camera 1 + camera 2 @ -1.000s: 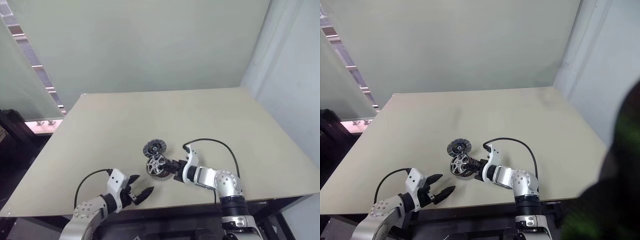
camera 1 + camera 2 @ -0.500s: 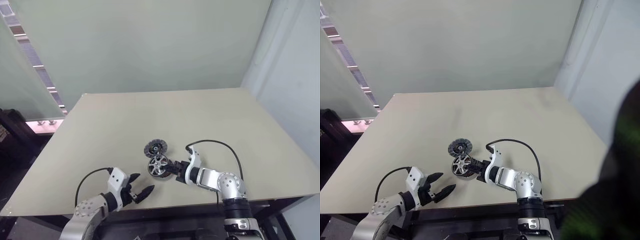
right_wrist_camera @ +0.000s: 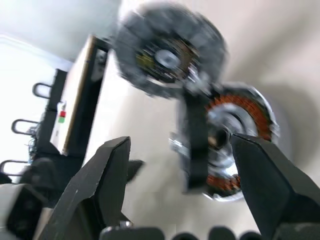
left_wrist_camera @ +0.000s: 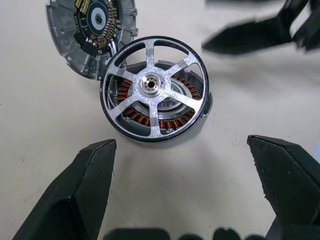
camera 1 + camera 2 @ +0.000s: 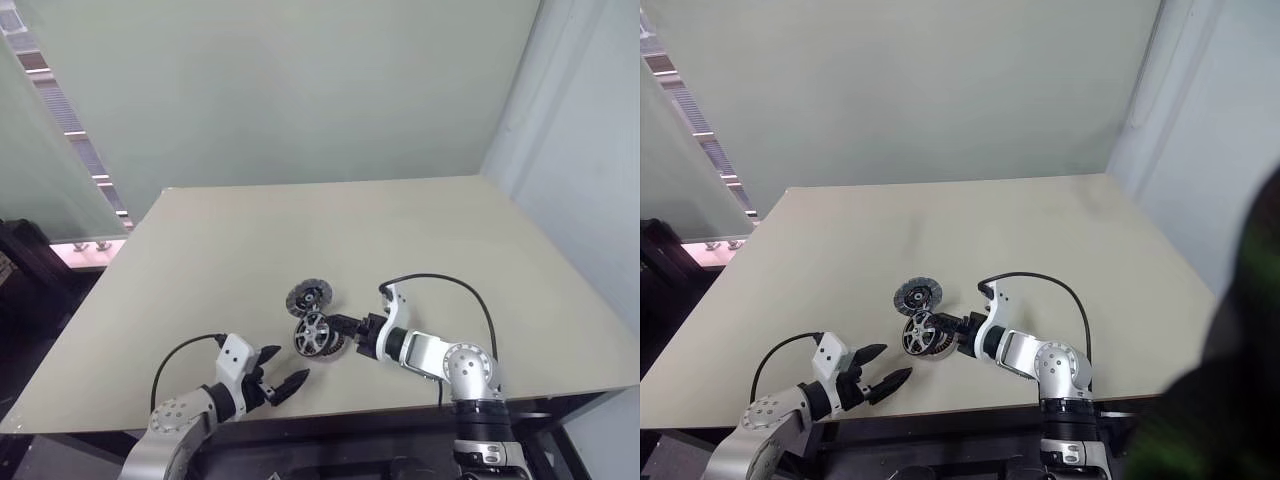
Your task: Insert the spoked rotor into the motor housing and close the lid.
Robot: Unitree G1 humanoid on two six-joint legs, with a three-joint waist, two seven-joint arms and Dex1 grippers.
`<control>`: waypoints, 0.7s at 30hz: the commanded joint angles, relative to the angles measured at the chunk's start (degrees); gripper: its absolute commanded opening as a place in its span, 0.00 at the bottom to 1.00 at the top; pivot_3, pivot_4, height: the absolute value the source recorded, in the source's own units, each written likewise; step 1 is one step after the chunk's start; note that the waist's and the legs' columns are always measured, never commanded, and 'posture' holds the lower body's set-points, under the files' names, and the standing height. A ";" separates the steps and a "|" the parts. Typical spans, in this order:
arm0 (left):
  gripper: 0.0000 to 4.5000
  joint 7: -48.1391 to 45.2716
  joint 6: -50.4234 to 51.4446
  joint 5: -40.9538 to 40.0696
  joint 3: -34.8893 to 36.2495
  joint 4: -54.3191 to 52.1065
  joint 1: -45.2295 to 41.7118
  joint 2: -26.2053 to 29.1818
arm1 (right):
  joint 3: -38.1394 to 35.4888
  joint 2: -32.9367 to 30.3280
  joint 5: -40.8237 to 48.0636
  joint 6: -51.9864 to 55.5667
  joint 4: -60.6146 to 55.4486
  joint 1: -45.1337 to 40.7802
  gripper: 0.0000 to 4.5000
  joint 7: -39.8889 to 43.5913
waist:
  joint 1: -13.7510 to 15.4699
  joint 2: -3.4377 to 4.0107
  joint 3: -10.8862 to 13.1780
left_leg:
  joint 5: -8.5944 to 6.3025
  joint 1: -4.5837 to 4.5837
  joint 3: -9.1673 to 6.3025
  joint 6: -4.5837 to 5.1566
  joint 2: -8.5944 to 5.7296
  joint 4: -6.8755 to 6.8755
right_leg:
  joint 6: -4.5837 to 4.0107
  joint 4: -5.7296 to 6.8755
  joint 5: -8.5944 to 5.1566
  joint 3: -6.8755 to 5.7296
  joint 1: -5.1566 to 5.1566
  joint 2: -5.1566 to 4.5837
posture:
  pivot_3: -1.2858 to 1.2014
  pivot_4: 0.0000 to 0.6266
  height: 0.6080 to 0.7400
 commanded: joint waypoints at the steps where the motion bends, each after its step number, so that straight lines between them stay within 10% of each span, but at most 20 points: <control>1: 1.00 -0.16 -0.50 -0.37 -0.06 -1.75 -0.34 0.27 | 0.17 -0.72 2.06 1.06 -4.01 0.17 0.77 1.66 | 0.00 0.00 0.00 | 0.00 0.00 0.00 0.00 0.00 0.00 | 0.00 0.00 0.00 0.00 0.00 0.00 | 0.52 0.00 1.00; 21: 1.00 -0.05 -0.37 -0.28 -0.04 -1.85 -0.38 0.33 | 7.40 1.71 -4.40 -5.05 6.53 0.14 0.77 4.42 | -0.01 -0.01 -0.01 | 0.00 0.01 0.02 0.00 0.01 0.01 | -0.01 0.00 0.01 0.01 0.00 0.00 | 0.52 0.00 1.00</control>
